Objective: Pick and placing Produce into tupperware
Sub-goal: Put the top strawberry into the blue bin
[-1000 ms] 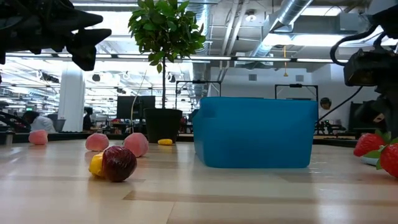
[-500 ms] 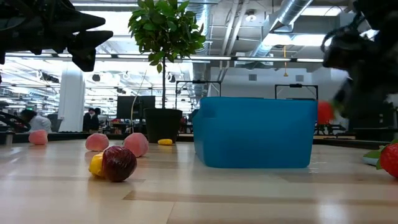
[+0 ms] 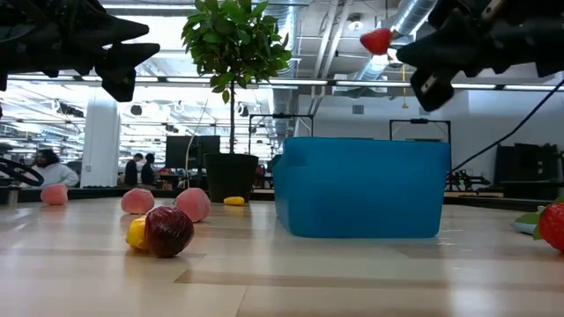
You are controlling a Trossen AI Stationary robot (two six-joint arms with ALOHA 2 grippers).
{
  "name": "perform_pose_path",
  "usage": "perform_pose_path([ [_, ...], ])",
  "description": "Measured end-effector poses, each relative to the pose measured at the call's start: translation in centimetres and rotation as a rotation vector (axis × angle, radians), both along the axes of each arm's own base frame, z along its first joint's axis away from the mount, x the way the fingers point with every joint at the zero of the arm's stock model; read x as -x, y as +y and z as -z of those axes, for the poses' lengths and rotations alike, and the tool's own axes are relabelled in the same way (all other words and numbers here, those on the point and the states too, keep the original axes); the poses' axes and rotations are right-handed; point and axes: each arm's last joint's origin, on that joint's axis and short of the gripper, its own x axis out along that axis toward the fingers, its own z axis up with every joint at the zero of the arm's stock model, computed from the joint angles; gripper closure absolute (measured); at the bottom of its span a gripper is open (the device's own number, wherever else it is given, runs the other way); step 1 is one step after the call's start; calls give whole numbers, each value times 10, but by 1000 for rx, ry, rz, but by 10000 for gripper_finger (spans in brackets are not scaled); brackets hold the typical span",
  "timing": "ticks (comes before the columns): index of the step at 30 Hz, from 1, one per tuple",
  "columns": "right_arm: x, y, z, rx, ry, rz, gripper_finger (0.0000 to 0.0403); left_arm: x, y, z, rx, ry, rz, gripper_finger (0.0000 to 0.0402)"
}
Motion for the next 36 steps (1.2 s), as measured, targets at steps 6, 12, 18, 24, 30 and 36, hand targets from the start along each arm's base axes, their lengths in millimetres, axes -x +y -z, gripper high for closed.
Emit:
perform_pose_path([
  [6,15,-19,-5,13,-82,32,392,0,0,0,15,0,2,274],
  [12,38,-33,-2,-8,-173,92,392,0,0,0,19,1,3,274],
  [18,55,-38,2,-32,-242,114,392,0,0,0,19,1,3,274],
  [24,67,-41,5,-27,-309,127,392,0,0,0,20,0,-2,274],
  [30,76,-39,9,-20,-377,125,392,0,0,0,30,1,-1,274],
  [36,84,-38,10,-129,-394,123,392,0,0,0,37,1,-3,274],
])
